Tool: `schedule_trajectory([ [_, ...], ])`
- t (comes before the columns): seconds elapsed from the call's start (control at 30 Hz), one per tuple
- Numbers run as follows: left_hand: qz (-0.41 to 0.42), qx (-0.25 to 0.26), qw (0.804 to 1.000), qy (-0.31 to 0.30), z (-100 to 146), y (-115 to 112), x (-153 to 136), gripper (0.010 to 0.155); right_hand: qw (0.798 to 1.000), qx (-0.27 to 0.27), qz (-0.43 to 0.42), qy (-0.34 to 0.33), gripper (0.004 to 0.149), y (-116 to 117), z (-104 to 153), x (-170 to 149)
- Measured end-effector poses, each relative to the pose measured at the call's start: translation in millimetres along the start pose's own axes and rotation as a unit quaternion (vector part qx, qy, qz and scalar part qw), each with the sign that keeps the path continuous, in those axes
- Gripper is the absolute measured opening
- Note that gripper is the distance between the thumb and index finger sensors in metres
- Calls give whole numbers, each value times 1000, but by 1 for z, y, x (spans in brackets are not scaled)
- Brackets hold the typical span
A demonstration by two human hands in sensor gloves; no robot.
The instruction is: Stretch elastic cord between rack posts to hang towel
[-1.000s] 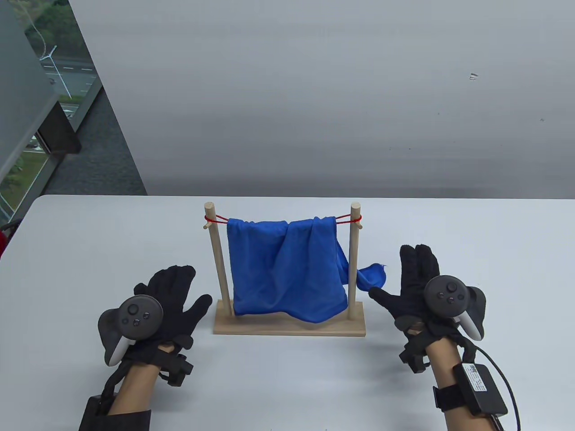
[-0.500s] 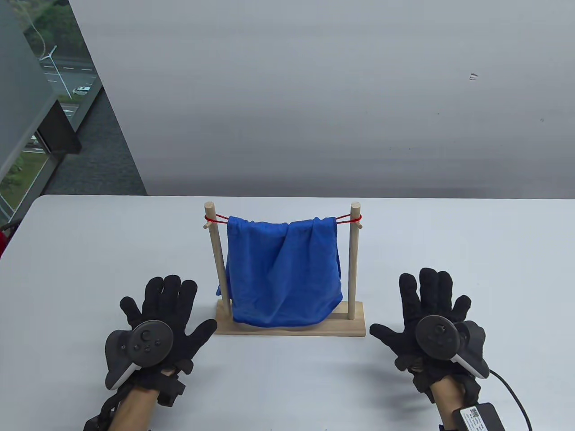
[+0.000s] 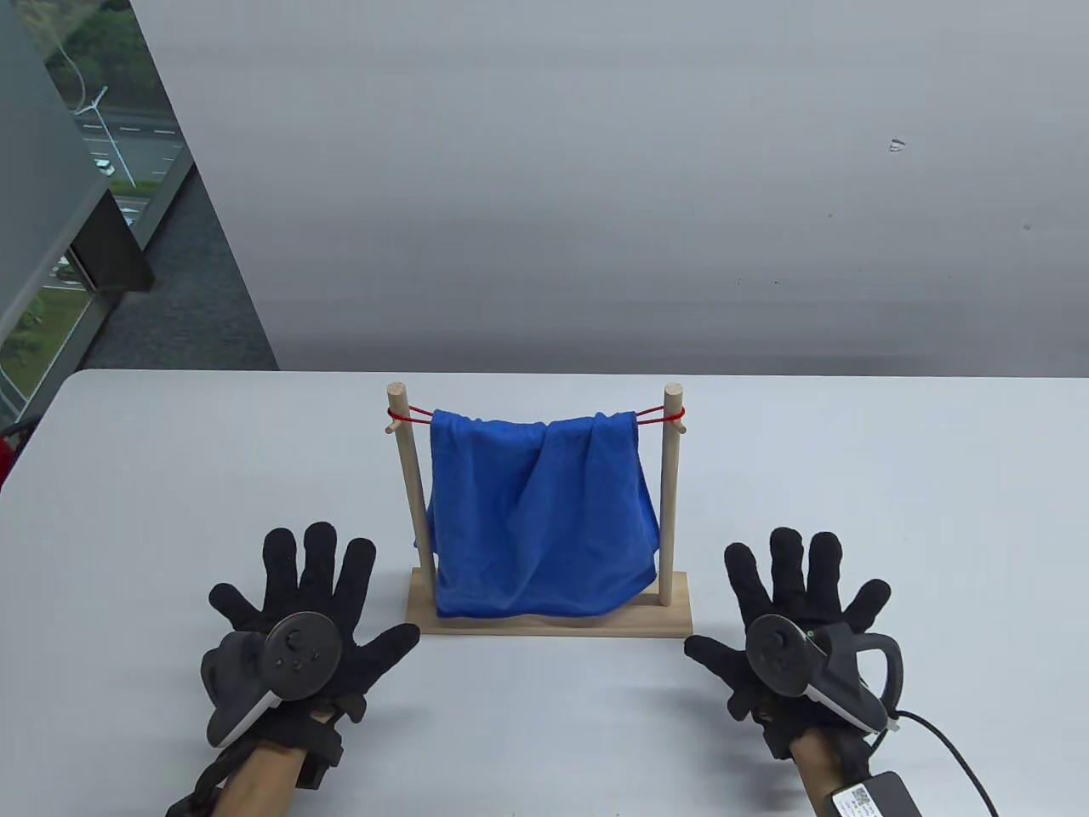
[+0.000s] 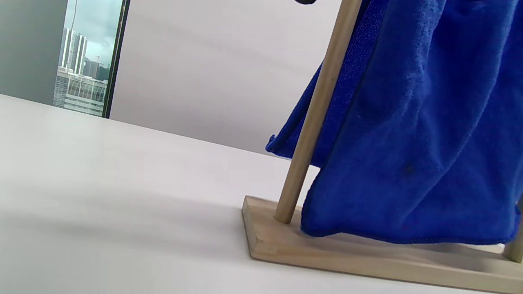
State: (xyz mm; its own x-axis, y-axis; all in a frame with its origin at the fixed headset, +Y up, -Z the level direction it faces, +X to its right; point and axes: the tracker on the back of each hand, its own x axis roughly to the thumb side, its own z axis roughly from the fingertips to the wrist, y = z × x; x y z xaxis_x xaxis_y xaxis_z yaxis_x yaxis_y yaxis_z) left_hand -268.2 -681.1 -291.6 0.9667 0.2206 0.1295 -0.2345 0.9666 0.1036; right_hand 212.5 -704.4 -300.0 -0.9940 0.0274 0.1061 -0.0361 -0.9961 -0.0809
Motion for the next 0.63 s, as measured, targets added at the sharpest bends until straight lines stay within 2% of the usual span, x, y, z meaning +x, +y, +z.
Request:
schedule_trajectory([
  [0.2, 27, -15, 999, 10, -1, -4, -1, 106, 1000, 23, -4, 13, 99, 7, 0, -4],
  [0.4, 27, -7, 1000, 0, -3, -10, -1, 102, 999, 43, -5, 20, 99, 12, -1, -5],
  [0.63, 34, -5, 999, 1, -3, -14, 1, 99, 999, 41, -7, 20, 99, 12, -2, -5],
])
